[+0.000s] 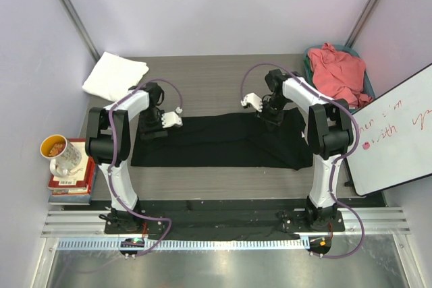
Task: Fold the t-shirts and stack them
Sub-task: Fold the other side of the tshirt into a rectangle, then rotate the tshirt 90 degrees
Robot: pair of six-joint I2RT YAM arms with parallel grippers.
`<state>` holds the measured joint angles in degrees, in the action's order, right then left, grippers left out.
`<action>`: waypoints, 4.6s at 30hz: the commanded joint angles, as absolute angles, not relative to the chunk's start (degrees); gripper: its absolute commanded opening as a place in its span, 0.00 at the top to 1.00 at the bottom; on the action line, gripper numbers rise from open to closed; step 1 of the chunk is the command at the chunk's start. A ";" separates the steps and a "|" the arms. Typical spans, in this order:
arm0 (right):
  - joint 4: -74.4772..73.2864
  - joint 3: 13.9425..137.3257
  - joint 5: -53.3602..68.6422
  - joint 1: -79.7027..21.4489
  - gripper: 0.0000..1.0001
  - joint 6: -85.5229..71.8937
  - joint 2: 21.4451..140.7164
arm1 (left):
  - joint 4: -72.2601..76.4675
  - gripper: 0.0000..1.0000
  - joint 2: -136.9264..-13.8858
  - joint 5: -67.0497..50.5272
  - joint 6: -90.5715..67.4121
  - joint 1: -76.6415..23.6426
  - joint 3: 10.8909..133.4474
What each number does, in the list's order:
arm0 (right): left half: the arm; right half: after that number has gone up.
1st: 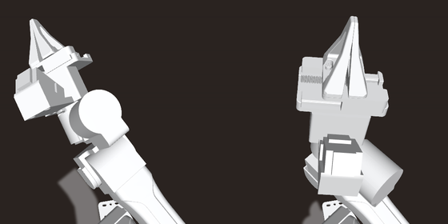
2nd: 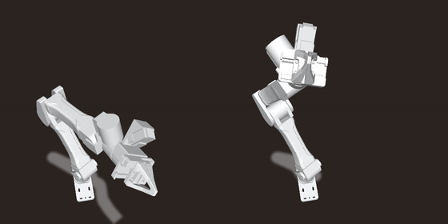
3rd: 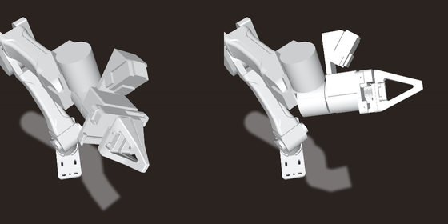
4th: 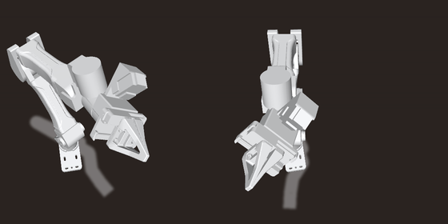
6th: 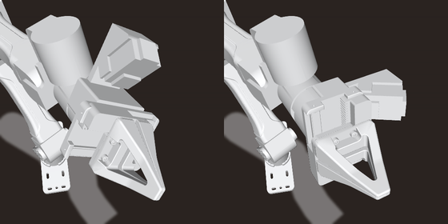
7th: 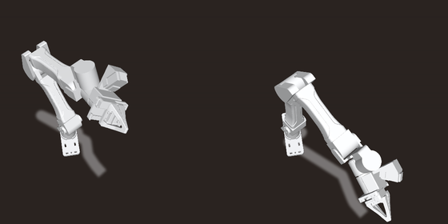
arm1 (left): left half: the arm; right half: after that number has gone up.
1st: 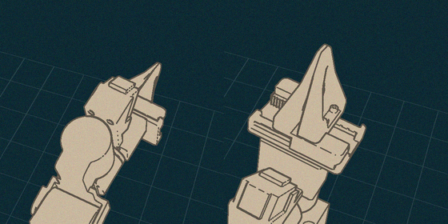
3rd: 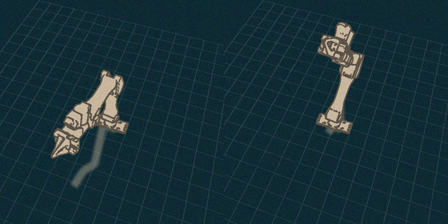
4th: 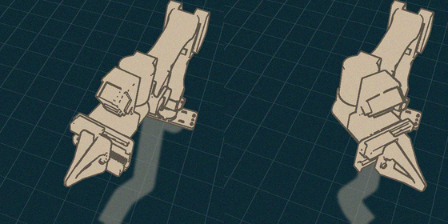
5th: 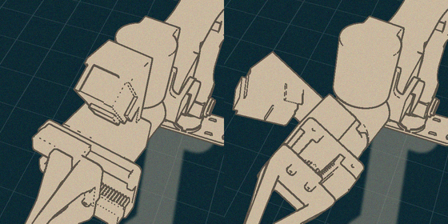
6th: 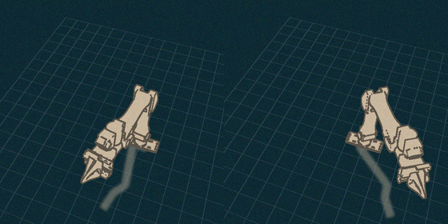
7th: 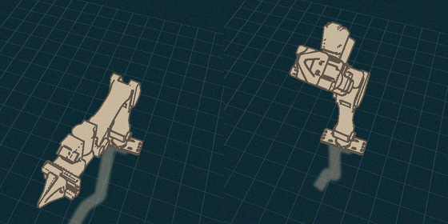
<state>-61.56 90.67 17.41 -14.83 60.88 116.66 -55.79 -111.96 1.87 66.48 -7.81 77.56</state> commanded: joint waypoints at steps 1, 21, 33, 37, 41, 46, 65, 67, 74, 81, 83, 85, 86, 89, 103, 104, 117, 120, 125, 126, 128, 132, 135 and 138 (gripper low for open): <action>-62.67 90.44 18.28 -15.29 0.73 61.17 116.89 | -55.64 0.32 -111.36 0.97 67.06 -8.00 78.22; -66.35 89.65 19.24 -16.35 0.99 62.22 110.14 | -54.93 0.32 -110.57 1.14 67.50 -7.91 76.91; -70.40 83.41 23.11 -22.85 0.99 62.75 103.89 | -55.63 0.32 -110.92 1.32 68.11 -8.00 78.31; -71.10 82.27 23.73 -25.13 0.99 62.67 102.57 | -55.90 0.33 -110.74 1.41 68.29 -8.26 78.57; -72.16 81.30 24.43 -27.68 0.99 62.67 101.17 | -56.16 0.32 -110.13 1.58 68.38 -8.52 78.05; -73.39 79.37 24.78 -31.55 0.99 62.75 99.67 | -55.81 0.32 -109.16 2.02 68.99 -8.44 76.56; -67.34 79.71 19.08 -33.58 0.03 59.59 98.26 | -55.72 0.32 -107.23 2.63 68.55 -9.23 75.59; -63.65 80.94 17.68 -29.63 0.10 57.14 98.96 | -55.55 0.32 -107.14 2.99 68.64 -9.23 75.67; -52.31 86.48 10.74 -15.75 0.68 50.98 105.55 | -54.58 0.32 -107.93 4.92 69.26 -9.14 77.43; -50.80 86.05 8.18 -10.63 0.99 54.93 110.92 | -56.60 0.32 -110.39 6.06 68.73 -8.96 85.68; -50.98 85.52 8.43 -10.55 0.99 55.72 111.27 | -56.69 0.32 -110.48 6.85 69.17 -8.88 86.83; -50.89 85.08 8.70 -10.55 0.99 56.51 111.44 | -56.51 0.32 -110.57 7.21 69.96 -8.70 88.15; -50.89 85.17 8.70 -10.55 0.99 56.43 112.05 | -56.51 0.31 -111.09 7.29 70.22 -8.53 88.68; -50.80 85.08 8.79 -10.55 0.99 56.25 113.28 | -57.13 0.32 -113.28 7.21 70.40 -8.00 90.00; -49.39 83.93 8.35 -10.46 0.99 55.72 115.75 | -59.95 0.31 -119.88 6.15 69.70 -8.09 92.38; -49.39 84.02 8.44 -10.55 0.99 55.55 115.84 | -58.72 0.31 -120.23 7.02 70.05 -8.09 91.85; -49.39 83.06 9.49 -10.55 0.99 55.46 117.07 | -53.45 0.39 -122.69 14.50 71.72 -8.00 88.51; -49.39 82.44 9.58 -10.63 0.99 55.28 117.25 | -53.17 0.63 -123.57 15.99 71.89 -8.00 88.50; -48.96 80.07 8.79 -10.63 0.99 56.60 116.63 | -54.76 1.00 -125.15 16.52 70.93 -8.00 91.48; -48.69 79.63 8.35 -10.72 0.99 56.95 116.54 | -54.76 1.00 -125.16 16.52 70.93 -8.00 91.67; -47.64 77.79 6.69 -10.90 0.99 58.61 116.11 | -54.84 0.99 -124.98 16.52 71.28 -8.00 92.46; -46.15 74.98 4.66 -10.99 0.99 61.43 115.14 | -54.41 0.71 -124.02 17.05 72.50 -8.00 93.43; -45.44 73.83 3.87 -11.34 0.99 62.49 114.70 | -51.60 0.48 -123.66 18.63 73.39 -7.91 92.82; -44.83 73.48 3.34 -11.51 0.99 62.93 114.52 | -48.18 0.47 -124.27 21.70 74.00 -7.73 91.59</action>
<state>-44.01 77.25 5.78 -11.62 60.73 111.66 -53.04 -123.76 17.06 72.20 -8.54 91.70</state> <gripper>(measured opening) 0.020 0.528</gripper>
